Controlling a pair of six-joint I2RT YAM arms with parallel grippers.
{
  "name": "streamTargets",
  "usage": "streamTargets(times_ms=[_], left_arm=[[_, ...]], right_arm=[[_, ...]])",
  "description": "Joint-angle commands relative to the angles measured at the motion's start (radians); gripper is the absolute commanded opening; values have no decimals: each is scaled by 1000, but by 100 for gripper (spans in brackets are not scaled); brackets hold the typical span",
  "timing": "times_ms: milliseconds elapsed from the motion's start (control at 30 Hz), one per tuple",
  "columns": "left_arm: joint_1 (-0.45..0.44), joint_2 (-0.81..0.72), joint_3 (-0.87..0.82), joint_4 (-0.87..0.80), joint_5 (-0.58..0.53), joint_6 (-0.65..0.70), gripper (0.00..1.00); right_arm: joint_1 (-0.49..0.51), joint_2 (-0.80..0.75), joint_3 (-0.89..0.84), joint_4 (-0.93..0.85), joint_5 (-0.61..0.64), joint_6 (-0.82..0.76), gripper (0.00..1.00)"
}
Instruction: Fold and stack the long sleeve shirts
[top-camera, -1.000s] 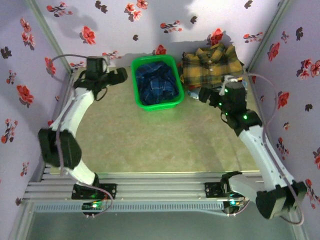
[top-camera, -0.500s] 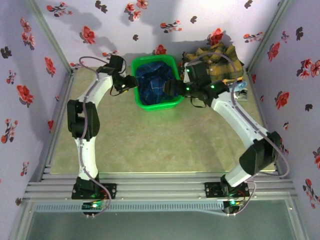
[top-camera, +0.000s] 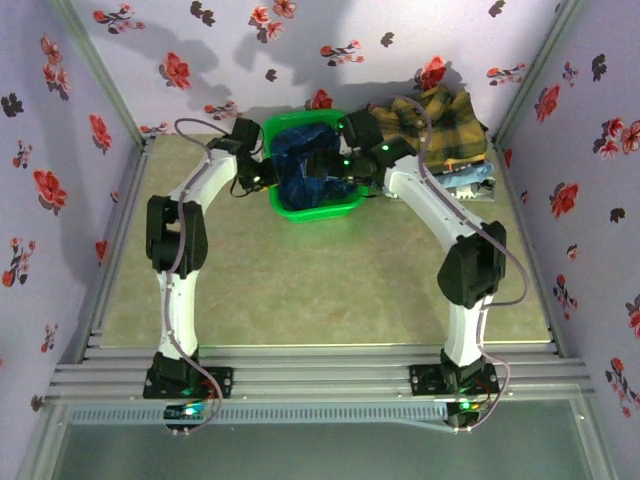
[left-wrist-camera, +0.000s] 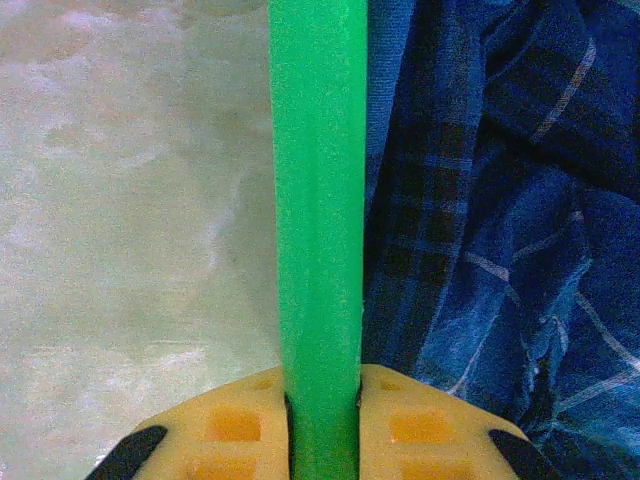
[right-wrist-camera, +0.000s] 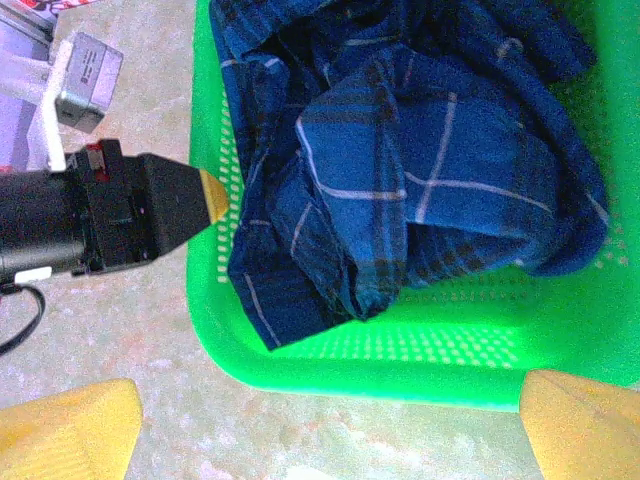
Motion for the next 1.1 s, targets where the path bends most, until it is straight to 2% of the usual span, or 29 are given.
streamTargets(times_ms=[0,233,467,567,600,667,767,833,933,1067], left_arm=[[-6,-45,-79,-98,-83,51,9],[-27,-213,-301,-50,-89,54,0],[-40,-401,-521,-15,-76,20,0],[-40,-463,-585,-6,-79,7,0],[-39,-479,-603,-6,-83,4,0],[-35,-504,-630,-3,-91,-3,0],[-21,-523,-657,-1,-100,-11,0],[-12,-528,-664,0,-102,-6,0],[10,-535,-663,-1,-103,0,0],[46,-540,-654,-8,-104,22,0]], right_arm=[[32,85,94,-76,61,24,97],[74,285,256,-159,234,39,97],[119,447,309,-132,314,57,95],[140,503,292,-119,325,76,90],[145,513,281,-112,330,85,82],[149,519,265,-100,314,113,56],[152,471,257,-57,262,116,25],[155,395,226,15,213,97,13],[155,269,181,80,151,80,0],[153,106,149,104,116,49,0]])
